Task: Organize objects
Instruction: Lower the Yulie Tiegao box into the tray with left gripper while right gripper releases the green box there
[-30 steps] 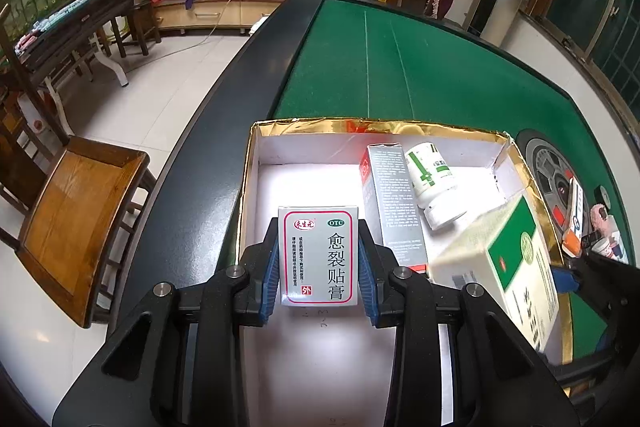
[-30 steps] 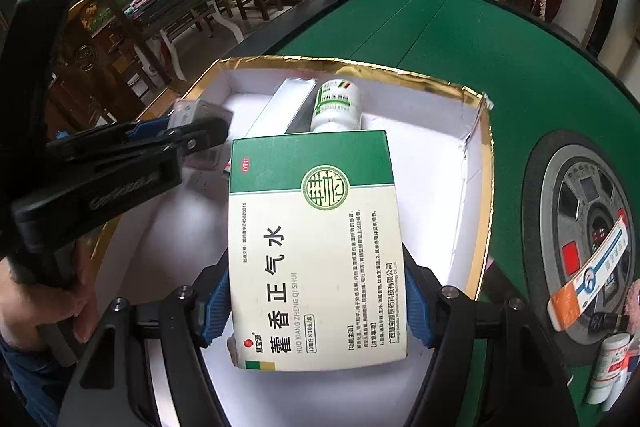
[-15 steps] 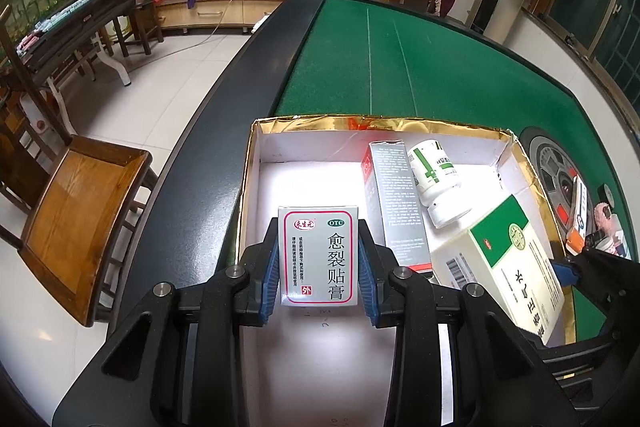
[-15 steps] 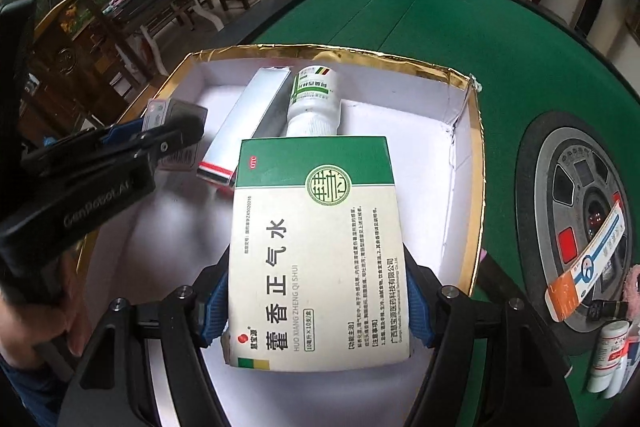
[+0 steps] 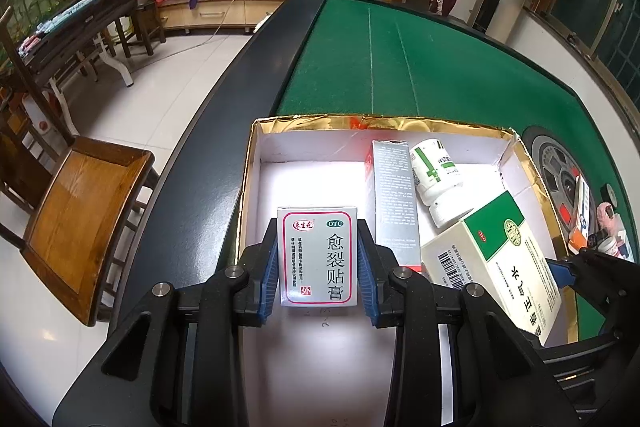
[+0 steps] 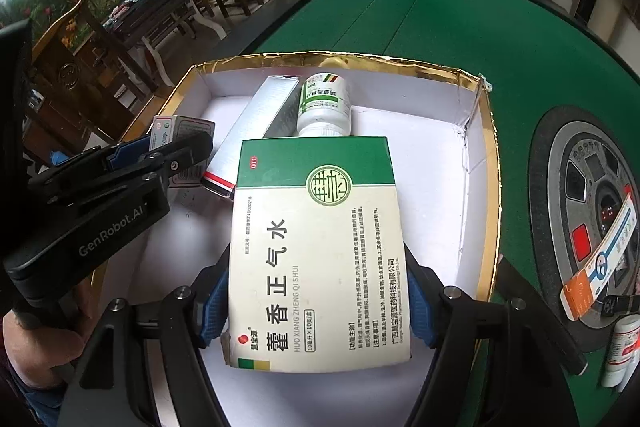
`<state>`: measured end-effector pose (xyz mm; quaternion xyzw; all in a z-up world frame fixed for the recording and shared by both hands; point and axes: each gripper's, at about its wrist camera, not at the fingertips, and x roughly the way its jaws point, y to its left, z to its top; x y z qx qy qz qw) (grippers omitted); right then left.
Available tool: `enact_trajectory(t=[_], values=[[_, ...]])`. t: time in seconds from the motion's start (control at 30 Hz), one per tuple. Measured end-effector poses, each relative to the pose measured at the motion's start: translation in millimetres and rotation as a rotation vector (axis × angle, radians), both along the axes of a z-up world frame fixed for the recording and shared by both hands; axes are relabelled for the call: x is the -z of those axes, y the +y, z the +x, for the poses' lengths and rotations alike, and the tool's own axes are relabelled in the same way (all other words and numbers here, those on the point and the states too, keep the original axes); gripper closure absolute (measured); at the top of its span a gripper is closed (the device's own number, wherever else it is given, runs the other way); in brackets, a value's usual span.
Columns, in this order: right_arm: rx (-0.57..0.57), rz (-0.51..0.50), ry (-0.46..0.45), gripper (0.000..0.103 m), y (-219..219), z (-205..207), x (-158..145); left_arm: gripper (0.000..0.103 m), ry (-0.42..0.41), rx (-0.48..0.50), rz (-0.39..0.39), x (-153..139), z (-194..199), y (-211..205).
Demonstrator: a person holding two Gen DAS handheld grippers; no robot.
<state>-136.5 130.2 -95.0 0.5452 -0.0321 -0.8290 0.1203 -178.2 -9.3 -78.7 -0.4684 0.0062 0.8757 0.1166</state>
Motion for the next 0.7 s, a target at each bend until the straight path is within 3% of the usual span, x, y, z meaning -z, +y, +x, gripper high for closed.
enact_trajectory(t=[0.1,0.17,0.33,0.5,0.63,0.7], values=[[0.000,0.017,-0.002,0.030,0,0,-1,0.069,-0.004,-0.003,0.013,0,0,-1],[-0.012,0.035,0.010,0.030,0,0,-2,0.061,-0.011,-0.001,0.024,1,0,-4],[-0.013,0.051,0.041,0.029,2,1,-4,0.052,-0.019,0.019,0.052,0,0,-4],[-0.018,0.058,0.087,0.026,1,4,-13,0.052,-0.011,0.013,0.059,-3,0,-4],[-0.026,0.010,0.089,0.026,6,6,-16,0.052,-0.010,0.010,0.070,-4,0,-7],[-0.036,-0.062,0.069,0.026,9,8,-15,0.052,-0.005,0.006,0.076,-6,1,-7]])
